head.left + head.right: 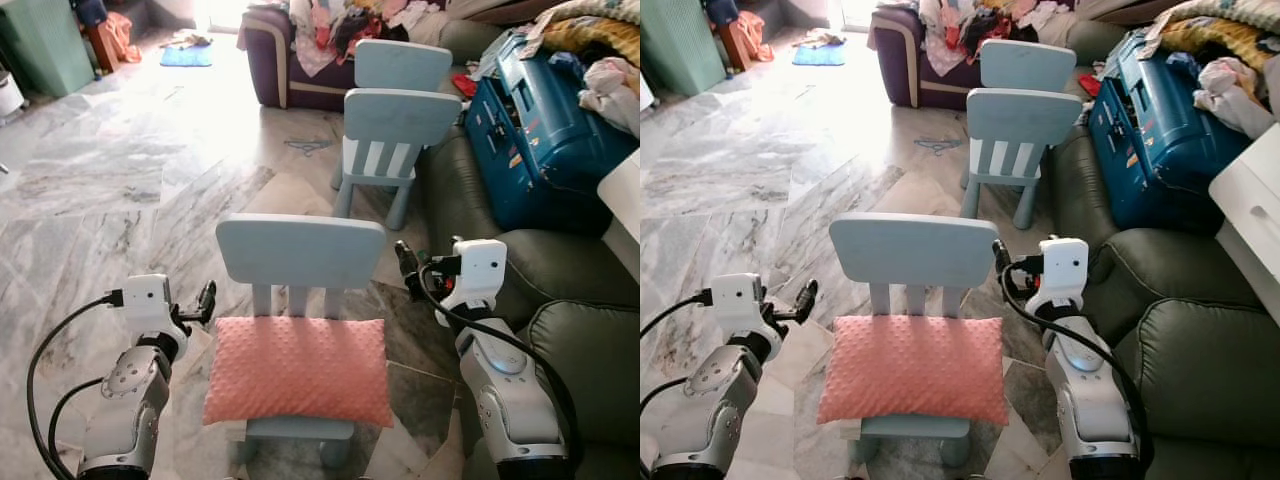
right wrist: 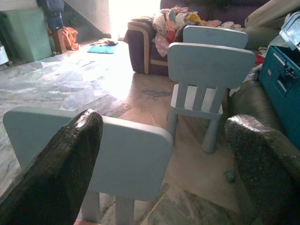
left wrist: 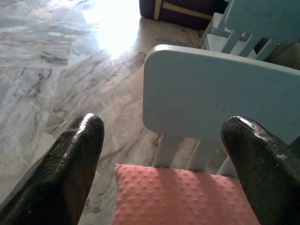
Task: Move the pillow to the sofa
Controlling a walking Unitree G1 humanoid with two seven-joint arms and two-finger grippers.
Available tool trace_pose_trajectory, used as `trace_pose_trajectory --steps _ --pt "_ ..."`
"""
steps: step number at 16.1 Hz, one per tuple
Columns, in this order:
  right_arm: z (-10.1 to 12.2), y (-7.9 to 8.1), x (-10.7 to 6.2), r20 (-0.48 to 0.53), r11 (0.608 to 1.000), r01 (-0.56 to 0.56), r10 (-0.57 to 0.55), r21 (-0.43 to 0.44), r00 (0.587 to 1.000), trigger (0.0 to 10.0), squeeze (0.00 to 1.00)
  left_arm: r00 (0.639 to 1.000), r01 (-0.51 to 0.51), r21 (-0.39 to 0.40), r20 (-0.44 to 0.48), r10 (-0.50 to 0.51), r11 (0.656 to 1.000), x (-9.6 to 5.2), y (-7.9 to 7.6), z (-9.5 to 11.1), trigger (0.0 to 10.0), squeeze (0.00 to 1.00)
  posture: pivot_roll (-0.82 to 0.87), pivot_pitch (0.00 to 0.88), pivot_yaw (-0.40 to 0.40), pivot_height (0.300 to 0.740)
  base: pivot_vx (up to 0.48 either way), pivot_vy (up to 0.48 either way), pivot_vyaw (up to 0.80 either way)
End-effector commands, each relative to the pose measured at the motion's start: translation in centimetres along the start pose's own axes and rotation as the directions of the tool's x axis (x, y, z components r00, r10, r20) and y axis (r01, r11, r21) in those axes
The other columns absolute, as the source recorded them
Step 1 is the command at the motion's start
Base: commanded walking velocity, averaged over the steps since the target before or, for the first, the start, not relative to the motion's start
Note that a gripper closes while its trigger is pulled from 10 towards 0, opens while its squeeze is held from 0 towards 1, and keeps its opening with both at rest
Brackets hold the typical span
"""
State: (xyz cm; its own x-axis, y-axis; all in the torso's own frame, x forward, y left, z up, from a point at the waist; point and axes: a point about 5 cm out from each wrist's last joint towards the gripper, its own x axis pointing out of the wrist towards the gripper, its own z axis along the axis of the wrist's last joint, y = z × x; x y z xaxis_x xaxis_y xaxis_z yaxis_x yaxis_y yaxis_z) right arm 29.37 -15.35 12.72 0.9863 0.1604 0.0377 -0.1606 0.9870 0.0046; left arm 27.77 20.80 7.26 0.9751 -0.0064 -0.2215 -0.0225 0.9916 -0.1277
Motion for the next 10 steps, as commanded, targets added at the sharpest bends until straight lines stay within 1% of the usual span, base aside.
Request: trace_pose_trajectory --steps 1,2,10 --pt "-0.08 -0.44 -0.12 -0.009 1.0 0.015 -0.015 0.012 1.0 10.0 0.0 0.999 0.02 0.013 -0.031 -0.019 1.0 -0.06 -0.17 -0.55 10.0 0.0 -0.05 0.136 -0.059 0.74 0.0 0.0 0.0" --pt "-0.08 -0.32 -0.32 -0.008 1.0 0.016 -0.015 0.026 1.0 10.0 0.0 0.998 0.038 0.017 -0.047 -0.037 0.999 -0.44 -0.32 -1.03 10.0 0.0 -0.05 0.146 -0.057 0.74 0.0 0.0 0.0" --pt "-0.08 -0.32 -0.32 -0.008 1.0 0.016 -0.015 0.026 1.0 10.0 0.0 0.998 0.038 0.017 -0.047 -0.037 0.999 -0.44 -0.32 -1.03 10.0 0.0 -0.05 0.146 -0.057 0.74 0.0 0.0 0.0"
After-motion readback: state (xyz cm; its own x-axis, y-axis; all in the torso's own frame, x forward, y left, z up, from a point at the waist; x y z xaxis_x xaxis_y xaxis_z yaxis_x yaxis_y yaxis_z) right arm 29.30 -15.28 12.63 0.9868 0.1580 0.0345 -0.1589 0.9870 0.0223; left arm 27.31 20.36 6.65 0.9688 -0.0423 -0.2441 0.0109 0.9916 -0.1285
